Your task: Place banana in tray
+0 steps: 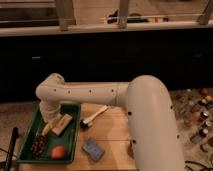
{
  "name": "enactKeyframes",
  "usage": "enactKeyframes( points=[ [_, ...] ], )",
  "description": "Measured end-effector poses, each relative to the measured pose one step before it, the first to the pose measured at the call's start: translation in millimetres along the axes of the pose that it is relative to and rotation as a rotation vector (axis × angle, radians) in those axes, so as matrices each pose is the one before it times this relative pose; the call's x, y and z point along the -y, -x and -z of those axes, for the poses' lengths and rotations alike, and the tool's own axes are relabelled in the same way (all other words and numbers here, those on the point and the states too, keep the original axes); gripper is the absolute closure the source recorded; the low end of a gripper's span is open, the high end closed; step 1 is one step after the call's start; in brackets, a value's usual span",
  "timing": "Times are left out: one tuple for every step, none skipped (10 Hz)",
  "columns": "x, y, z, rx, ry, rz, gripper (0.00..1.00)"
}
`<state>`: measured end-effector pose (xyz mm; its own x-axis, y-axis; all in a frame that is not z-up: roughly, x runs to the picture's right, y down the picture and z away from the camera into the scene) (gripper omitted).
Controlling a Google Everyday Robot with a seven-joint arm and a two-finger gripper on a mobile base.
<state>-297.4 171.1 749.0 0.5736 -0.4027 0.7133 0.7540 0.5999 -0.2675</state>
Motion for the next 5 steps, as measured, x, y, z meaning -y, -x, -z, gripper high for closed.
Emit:
enactKeyframes(
  points=[
    [0.17, -0.04, 0.01, 0.0002, 0.00025, 0.00165, 0.2],
    [0.06, -0.18, 0.12, 0.00005, 0.00004, 0.00089, 0.2],
    [-0.17, -0.48, -0.09, -0.00052, 0.00056, 0.0011, 0.2],
    [-0.39, -0.02, -0.25, -0.00075, 0.00006, 0.00234, 0.2],
    [0.21, 0.56, -0.19, -0.0002, -0.00221, 0.00312, 0.2]
  ],
)
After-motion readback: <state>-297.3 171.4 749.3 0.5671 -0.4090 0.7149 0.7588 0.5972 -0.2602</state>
